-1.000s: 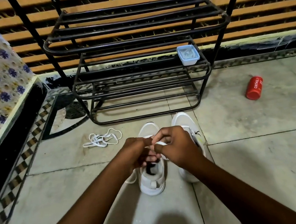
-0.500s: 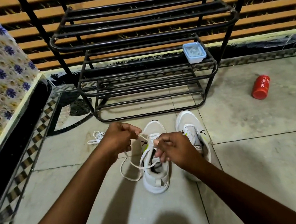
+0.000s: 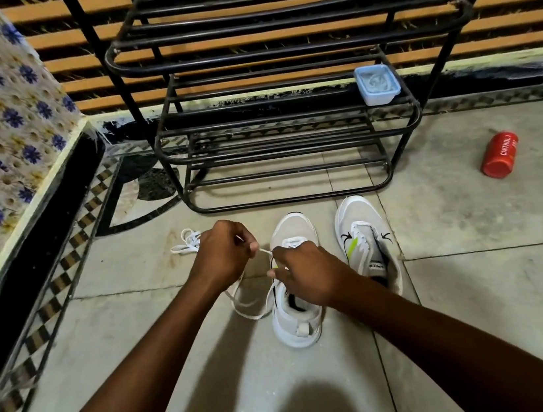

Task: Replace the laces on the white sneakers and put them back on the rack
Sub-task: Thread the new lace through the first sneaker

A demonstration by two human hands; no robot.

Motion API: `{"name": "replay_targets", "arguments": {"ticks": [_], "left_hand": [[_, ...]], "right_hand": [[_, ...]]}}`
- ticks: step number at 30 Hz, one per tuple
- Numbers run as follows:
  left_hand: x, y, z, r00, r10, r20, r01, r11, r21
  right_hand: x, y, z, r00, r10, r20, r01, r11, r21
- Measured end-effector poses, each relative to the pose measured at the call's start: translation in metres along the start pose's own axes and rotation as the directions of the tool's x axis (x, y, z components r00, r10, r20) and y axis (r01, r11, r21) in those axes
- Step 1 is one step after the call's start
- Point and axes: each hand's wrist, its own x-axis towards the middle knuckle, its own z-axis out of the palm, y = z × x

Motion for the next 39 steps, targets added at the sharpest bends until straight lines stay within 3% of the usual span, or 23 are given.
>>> {"name": "replay_targets", "arguments": {"ticks": [3,7,13,18,21,27,33,36,39], "left_hand": [[0.001,0.001,0.006,0.999,-0.045,0.019,0.046,0.995,-0.084],[0.001,0.008,0.014,0.996,-0.070,0.063,0.082,0.974,-0.210],[-0.009,0.034,0.020,0.980,-0.042,0.194,0.150,0.797,-0.585],[-0.010,0.039,0.027,0.954,0.025,0.299,0.190,0.724,-0.664],[-0.015,0.043,0.024,0.926,0.060,0.373,0.192,0.774,-0.603],[-0.016,0.037,0.026,0.935,0.154,0.319,0.052,0.830,-0.556],[-0.013,0.028,0.030,0.971,0.159,0.179,-0.042,0.848,-0.528],[-0.008,0.022,0.034,0.982,0.153,0.114,-0.083,0.881,-0.465],[-0.008,0.023,0.037,0.987,0.151,0.060,-0.104,0.871,-0.480]], "right_hand": [[-0.003,0.004,0.003,0.990,0.073,-0.122,-0.050,0.983,0.179],[-0.012,0.012,0.004,0.968,0.135,-0.210,-0.079,0.964,0.254],[-0.032,0.010,-0.026,0.952,0.071,-0.298,0.091,0.864,0.495],[-0.036,0.010,-0.060,0.872,0.024,-0.489,0.188,0.906,0.379],[-0.029,0.018,-0.066,0.835,0.037,-0.549,0.180,0.925,0.336],[-0.017,0.027,-0.065,0.885,0.198,-0.421,0.099,0.804,0.587],[-0.009,0.037,-0.061,0.892,0.178,-0.414,0.026,0.896,0.443],[-0.006,0.043,-0.060,0.950,0.132,-0.282,-0.007,0.915,0.403],[-0.005,0.046,-0.053,0.974,0.126,-0.191,-0.021,0.879,0.476]]}}
